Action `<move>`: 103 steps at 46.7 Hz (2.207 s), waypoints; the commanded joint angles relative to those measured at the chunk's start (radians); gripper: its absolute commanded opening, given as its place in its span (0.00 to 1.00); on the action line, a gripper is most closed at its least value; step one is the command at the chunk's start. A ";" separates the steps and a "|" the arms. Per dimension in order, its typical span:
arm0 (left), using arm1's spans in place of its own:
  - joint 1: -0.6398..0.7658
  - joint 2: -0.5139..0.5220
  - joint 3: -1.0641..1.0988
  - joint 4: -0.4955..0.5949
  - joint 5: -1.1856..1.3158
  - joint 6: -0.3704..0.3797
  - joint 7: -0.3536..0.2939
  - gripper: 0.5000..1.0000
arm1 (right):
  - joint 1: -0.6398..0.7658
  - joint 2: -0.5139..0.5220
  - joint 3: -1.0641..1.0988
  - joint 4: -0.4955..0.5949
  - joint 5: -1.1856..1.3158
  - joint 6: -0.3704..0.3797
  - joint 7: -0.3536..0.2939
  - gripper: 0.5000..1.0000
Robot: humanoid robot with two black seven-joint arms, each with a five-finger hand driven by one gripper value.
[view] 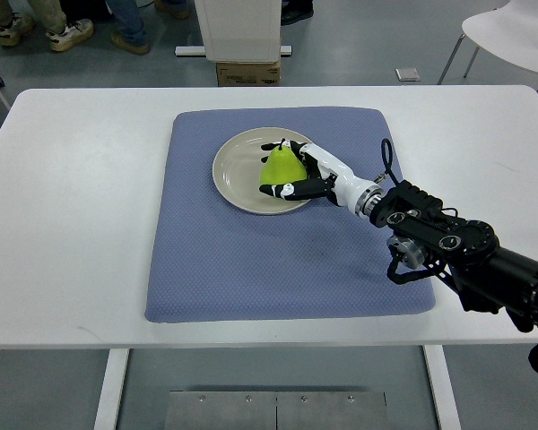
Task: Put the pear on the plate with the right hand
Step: 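Carry the pear over the cream plate and lower it onto the plate, then open the right hand fingers to release the pear on the plate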
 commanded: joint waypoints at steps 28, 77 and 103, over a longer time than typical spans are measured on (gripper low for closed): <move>0.000 0.000 0.000 0.000 -0.001 0.000 0.000 1.00 | 0.010 0.000 0.027 -0.003 0.006 -0.005 -0.001 0.91; 0.000 0.000 0.000 0.000 -0.001 0.000 0.000 1.00 | 0.038 0.000 0.047 0.005 0.006 0.031 0.002 1.00; 0.000 0.000 0.000 0.000 -0.001 0.000 0.000 1.00 | 0.036 -0.112 0.049 0.002 0.006 0.063 0.009 1.00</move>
